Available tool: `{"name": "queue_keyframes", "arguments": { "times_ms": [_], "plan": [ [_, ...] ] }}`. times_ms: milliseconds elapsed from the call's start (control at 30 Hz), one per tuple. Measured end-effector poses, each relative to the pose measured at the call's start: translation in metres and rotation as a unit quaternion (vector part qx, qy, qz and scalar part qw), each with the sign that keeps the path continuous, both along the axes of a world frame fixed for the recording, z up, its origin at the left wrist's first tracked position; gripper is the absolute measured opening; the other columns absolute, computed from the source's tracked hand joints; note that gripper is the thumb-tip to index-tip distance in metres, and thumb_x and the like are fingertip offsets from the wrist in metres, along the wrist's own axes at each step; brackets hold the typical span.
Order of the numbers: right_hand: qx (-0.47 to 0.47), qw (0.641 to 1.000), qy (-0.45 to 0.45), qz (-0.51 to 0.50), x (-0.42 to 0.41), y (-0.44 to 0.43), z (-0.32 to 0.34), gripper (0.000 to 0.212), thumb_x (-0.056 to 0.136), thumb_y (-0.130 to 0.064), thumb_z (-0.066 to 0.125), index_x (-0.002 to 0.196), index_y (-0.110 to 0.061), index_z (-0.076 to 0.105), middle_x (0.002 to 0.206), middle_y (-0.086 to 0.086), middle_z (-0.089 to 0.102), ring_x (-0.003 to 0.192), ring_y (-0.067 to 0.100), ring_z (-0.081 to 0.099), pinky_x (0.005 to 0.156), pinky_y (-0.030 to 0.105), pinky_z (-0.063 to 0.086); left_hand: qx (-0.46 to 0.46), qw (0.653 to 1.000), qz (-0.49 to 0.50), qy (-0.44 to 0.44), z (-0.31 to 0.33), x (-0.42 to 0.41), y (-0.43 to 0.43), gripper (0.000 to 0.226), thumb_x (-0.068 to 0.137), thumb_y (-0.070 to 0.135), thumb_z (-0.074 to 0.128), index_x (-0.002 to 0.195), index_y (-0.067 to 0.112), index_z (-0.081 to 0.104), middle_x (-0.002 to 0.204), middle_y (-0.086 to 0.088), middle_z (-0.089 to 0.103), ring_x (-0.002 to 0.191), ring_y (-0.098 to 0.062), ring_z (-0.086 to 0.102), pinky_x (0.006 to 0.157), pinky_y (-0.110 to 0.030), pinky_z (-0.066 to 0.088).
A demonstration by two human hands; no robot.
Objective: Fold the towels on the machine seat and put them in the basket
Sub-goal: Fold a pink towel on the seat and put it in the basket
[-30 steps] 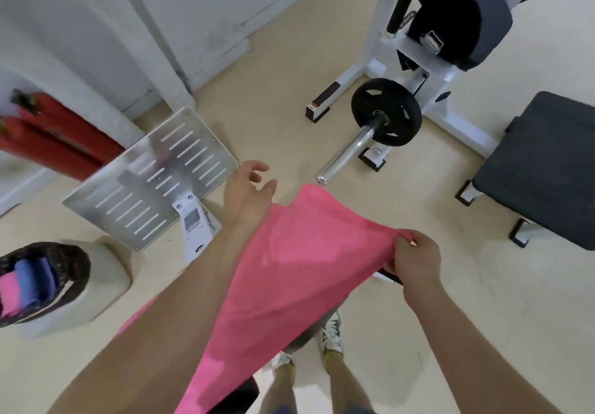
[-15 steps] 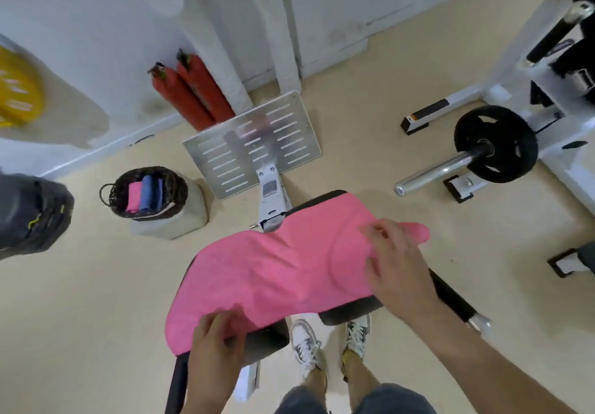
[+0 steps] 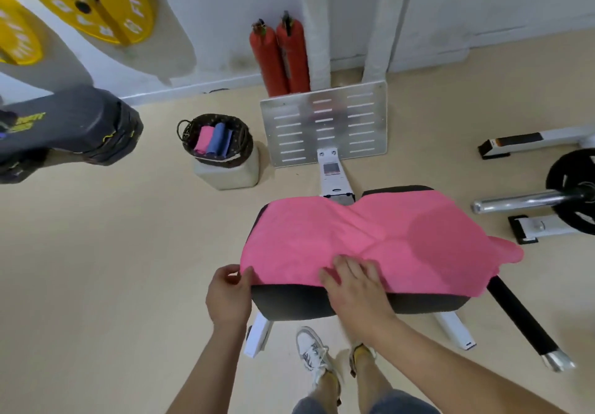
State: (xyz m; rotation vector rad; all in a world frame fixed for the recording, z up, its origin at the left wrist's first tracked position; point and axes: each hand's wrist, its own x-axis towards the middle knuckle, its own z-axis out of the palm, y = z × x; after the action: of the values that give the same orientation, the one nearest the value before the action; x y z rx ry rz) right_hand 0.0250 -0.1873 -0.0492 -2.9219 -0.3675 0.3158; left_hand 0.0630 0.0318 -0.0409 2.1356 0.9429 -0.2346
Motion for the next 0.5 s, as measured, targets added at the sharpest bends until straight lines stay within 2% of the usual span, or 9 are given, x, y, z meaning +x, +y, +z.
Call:
{"name": "queue_keyframes", "arguments": {
  "times_ms": [67,133,200,233,267,300,367,433,500],
  "plan": [
    [-0.009,1.000,-0.009,-0.009,0.005,0.010,0.000,0.070,0.033,-0.011,0.083,0.099,-0.018,0.062,0.099,0.010,0.061,0.090,0.028,0.051,0.080,0.040,0.029,0.033,0.999,-0.025,-0.017,0.002,0.003,-0.001,0.012,0.082,0.034,0.066,0.086,0.022,0.062,0.079,0.007,0.067,0.079,-0.019,0.063,0.072,-0.031,0.047],
    [-0.022,0.999,-0.033,0.017,0.007,0.016,-0.004,0.051,0.044,-0.012,0.082,0.092,-0.017,0.065,0.091,0.006,0.062,0.082,0.026,0.057,0.076,0.038,0.029,0.053,0.997,-0.043,-0.022,0.002,0.005,0.001,0.011,0.083,0.031,0.066,0.083,0.020,0.063,0.078,0.008,0.065,0.077,-0.019,0.059,0.071,-0.028,0.042],
    [-0.031,0.997,-0.053,0.037,0.008,0.022,-0.009,0.024,0.057,-0.012,0.068,0.081,-0.017,0.069,0.082,0.002,0.063,0.075,0.024,0.060,0.074,0.035,0.030,0.014,0.999,-0.021,-0.022,-0.001,0.005,0.006,0.010,0.081,0.028,0.067,0.080,0.019,0.065,0.077,0.007,0.067,0.076,-0.017,0.061,0.071,-0.028,0.045],
    [-0.029,0.998,-0.049,0.036,0.010,0.025,-0.009,0.020,0.061,-0.013,0.056,0.075,-0.018,0.069,0.078,0.000,0.063,0.073,0.023,0.060,0.073,0.034,0.032,-0.023,0.999,-0.003,-0.027,-0.002,0.004,0.009,0.007,0.079,0.026,0.068,0.077,0.019,0.067,0.075,0.006,0.068,0.074,-0.016,0.063,0.070,-0.029,0.048],
    [-0.027,0.998,-0.035,0.038,0.013,0.028,-0.007,0.025,0.062,-0.014,0.047,0.071,-0.018,0.070,0.074,-0.001,0.063,0.071,0.022,0.061,0.073,0.034,0.034,-0.059,0.998,0.014,-0.033,-0.001,0.001,0.013,0.006,0.077,0.023,0.067,0.074,0.018,0.068,0.072,0.004,0.069,0.071,-0.016,0.064,0.067,-0.029,0.049],
    [-0.027,0.999,-0.027,0.038,0.015,0.029,-0.003,0.025,0.060,-0.014,0.046,0.066,-0.018,0.070,0.069,-0.002,0.062,0.068,0.021,0.060,0.071,0.033,0.038,-0.085,0.995,0.028,-0.040,0.002,-0.003,0.017,0.006,0.076,0.021,0.067,0.072,0.017,0.068,0.070,0.002,0.069,0.066,-0.016,0.063,0.063,-0.029,0.049],
    [-0.007,0.997,-0.009,0.071,0.017,0.032,0.013,0.010,0.052,-0.010,0.062,0.057,-0.018,0.064,0.061,-0.004,0.058,0.060,0.018,0.056,0.060,0.026,0.042,-0.107,0.993,0.028,-0.045,0.008,-0.019,0.030,0.007,0.076,0.020,0.067,0.070,0.016,0.068,0.066,0.001,0.069,0.060,-0.015,0.060,0.059,-0.028,0.048],
    [0.025,0.989,0.074,0.125,0.015,0.034,0.028,0.016,0.053,-0.005,0.069,0.057,-0.015,0.058,0.064,-0.001,0.056,0.062,0.019,0.055,0.058,0.024,0.035,-0.112,0.993,0.004,-0.030,0.009,-0.040,0.044,0.008,0.077,0.018,0.067,0.069,0.016,0.068,0.065,-0.001,0.068,0.059,-0.015,0.059,0.060,-0.030,0.048],
    [0.018,0.977,0.160,0.142,0.013,0.037,0.041,0.007,0.072,-0.004,0.056,0.071,-0.011,0.059,0.079,0.005,0.058,0.077,0.025,0.054,0.066,0.030,0.034,-0.109,0.994,-0.031,0.007,0.003,-0.061,0.055,0.011,0.078,0.015,0.066,0.068,0.020,0.068,0.065,-0.002,0.068,0.058,-0.016,0.059,0.060,-0.030,0.046]
  ]
}}
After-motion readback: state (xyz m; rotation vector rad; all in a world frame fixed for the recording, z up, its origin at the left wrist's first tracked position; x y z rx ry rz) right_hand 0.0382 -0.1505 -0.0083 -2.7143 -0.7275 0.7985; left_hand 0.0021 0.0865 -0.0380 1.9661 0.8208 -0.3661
